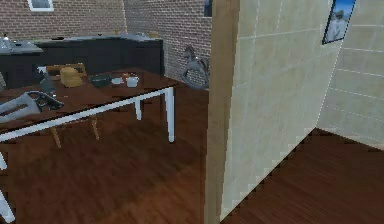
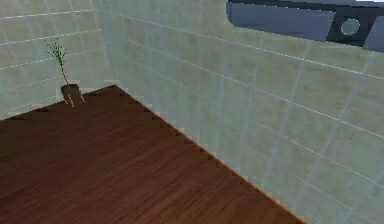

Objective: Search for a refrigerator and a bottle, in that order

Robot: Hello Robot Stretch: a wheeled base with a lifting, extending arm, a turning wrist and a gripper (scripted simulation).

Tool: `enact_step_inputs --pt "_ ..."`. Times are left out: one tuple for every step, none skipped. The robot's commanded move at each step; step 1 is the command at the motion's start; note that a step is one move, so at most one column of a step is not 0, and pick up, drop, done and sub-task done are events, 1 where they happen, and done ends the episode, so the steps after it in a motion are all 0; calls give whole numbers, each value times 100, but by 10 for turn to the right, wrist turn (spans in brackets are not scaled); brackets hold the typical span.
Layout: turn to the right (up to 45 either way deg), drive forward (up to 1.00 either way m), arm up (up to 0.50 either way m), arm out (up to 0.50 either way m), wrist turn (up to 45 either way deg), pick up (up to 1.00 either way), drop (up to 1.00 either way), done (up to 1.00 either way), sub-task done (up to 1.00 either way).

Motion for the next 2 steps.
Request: enact_step_inputs --pt "-90 0 0 0 0 0 0 0 0" --pt "0 35 0 0 0 0 0 0 0"
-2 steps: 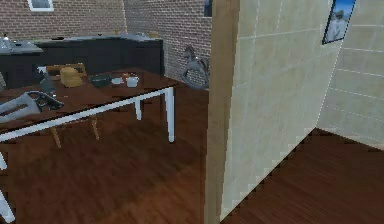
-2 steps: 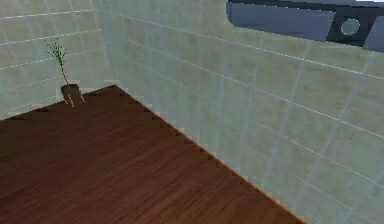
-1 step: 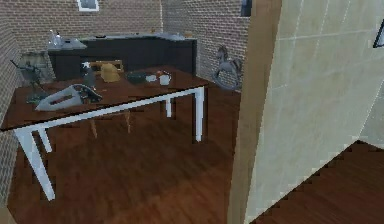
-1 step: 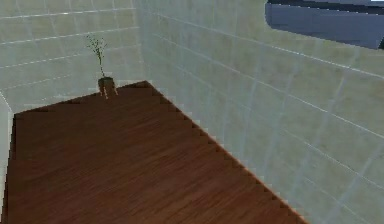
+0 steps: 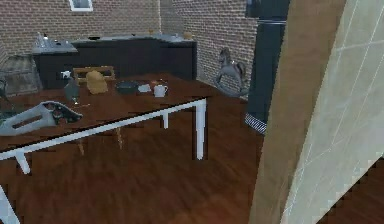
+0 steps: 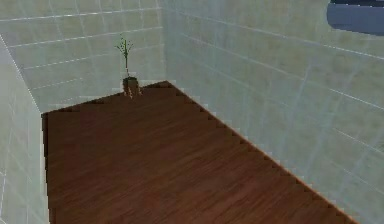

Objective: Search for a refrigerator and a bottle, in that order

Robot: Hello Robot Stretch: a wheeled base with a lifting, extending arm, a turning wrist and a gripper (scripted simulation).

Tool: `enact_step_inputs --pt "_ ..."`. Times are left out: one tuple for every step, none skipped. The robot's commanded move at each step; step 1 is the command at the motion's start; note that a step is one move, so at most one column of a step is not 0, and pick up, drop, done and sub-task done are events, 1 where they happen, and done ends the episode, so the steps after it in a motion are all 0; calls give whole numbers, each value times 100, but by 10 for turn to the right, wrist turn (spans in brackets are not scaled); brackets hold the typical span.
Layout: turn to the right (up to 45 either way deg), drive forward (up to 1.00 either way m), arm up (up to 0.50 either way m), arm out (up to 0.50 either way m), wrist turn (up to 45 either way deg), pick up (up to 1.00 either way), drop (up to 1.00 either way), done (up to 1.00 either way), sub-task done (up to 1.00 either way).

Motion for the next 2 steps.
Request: enact_step_inputs --pt "-150 0 0 0 0 0 0 0 0" --pt "0 10 0 0 0 0 0 0 0"
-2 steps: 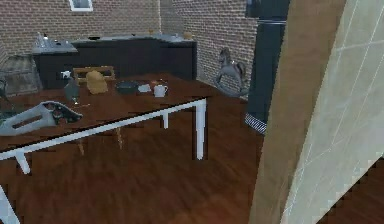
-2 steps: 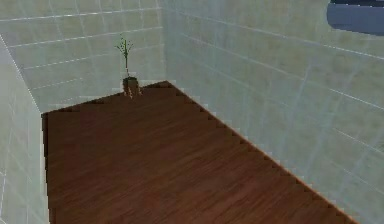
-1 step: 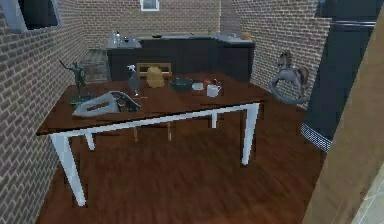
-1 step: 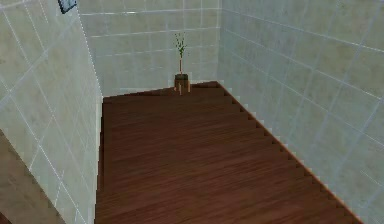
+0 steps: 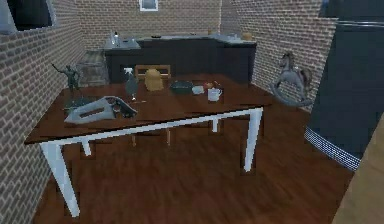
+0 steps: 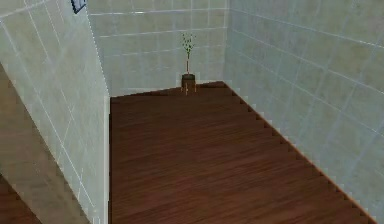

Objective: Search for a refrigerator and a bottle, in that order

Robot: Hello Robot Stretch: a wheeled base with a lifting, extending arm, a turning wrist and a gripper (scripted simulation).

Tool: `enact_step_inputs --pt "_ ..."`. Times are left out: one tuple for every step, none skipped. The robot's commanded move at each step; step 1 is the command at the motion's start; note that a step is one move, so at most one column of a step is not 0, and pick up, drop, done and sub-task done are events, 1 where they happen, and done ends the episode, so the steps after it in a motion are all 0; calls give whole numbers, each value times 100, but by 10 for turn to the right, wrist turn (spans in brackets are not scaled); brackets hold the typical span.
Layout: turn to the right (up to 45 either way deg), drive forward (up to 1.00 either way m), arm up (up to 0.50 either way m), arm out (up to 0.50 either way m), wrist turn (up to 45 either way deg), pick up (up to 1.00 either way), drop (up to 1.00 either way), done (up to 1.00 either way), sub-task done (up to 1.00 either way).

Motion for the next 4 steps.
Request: enact_step_inputs --pt "0 35 0 0 0 0 0 0 0" --pt "150 0 0 0 0 0 0 0 0" --pt "0 50 0 0 0 0 0 0 0" --pt "450 0 0 0 0 0 0 0 0"
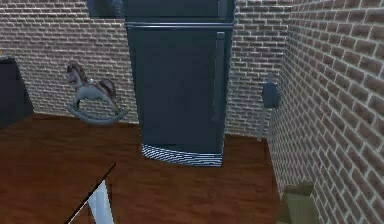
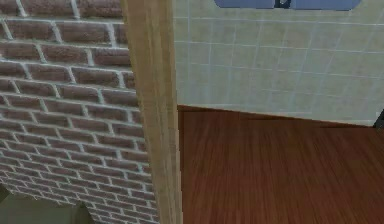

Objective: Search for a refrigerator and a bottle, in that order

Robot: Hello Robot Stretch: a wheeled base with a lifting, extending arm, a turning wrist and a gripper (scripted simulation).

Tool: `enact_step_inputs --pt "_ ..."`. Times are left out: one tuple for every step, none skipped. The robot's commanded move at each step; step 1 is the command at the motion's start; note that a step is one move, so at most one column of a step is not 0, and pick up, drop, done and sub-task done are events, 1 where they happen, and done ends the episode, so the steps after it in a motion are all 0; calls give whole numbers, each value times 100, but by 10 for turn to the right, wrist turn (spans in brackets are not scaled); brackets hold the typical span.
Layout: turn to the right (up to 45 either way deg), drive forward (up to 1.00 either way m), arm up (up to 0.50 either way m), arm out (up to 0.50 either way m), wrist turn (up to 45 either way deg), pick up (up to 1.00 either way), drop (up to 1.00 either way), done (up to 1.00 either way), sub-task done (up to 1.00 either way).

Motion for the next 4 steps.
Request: enact_step_inputs --pt "120 0 0 0 0 0 0 0 0" --pt "0 100 0 0 0 0 0 0 0" --pt "-60 0 0 0 0 0 0 0 0" --pt "0 5 0 0 0 0 0 0 0"
